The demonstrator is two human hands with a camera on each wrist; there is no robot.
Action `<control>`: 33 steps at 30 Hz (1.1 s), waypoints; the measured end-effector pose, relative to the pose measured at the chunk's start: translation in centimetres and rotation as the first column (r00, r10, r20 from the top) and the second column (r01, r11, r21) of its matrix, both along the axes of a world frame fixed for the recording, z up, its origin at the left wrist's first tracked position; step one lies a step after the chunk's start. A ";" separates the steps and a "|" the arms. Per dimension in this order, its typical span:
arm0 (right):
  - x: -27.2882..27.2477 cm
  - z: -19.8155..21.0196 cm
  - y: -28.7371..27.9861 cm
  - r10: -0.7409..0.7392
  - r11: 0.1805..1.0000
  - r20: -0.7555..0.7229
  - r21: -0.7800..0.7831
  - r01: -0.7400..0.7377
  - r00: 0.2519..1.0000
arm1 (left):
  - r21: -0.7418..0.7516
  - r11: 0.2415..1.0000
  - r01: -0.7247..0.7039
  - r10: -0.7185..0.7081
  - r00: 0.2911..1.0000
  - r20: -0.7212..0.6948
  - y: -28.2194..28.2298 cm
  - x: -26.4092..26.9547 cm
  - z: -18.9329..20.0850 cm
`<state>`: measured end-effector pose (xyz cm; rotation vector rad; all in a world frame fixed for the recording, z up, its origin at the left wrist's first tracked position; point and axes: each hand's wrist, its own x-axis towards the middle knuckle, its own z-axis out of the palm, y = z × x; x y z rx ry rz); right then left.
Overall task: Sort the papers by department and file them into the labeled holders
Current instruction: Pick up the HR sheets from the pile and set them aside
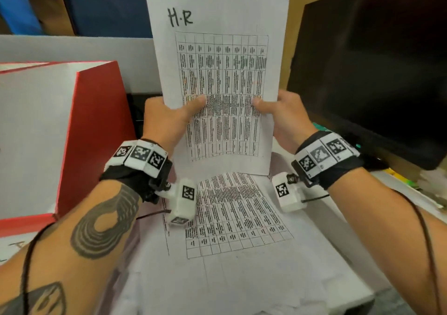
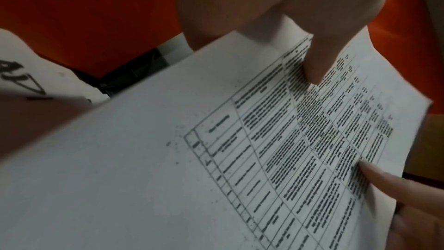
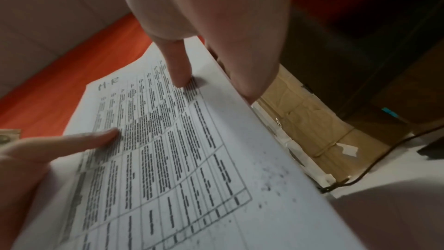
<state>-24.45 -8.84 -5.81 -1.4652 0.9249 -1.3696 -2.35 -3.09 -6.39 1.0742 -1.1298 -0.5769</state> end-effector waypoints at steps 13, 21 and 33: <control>-5.2 -1.7 -2.8 0.045 0.881 -0.024 0.471 -0.028 0.999 | 0.300 0.905 -0.302 -0.023 0.670 0.742 -2.4 1.5 4.5; -9.6 -5.5 -5.2 -0.119 0.685 -0.004 0.724 0.086 0.993 | 0.589 0.740 -0.325 -0.533 0.250 0.808 -0.8 -1.3 0.3; -14.9 -6.4 -2.0 -0.293 0.688 0.042 0.703 0.180 0.955 | 0.698 0.652 -0.295 -0.711 0.081 0.698 -1.5 -4.8 -0.1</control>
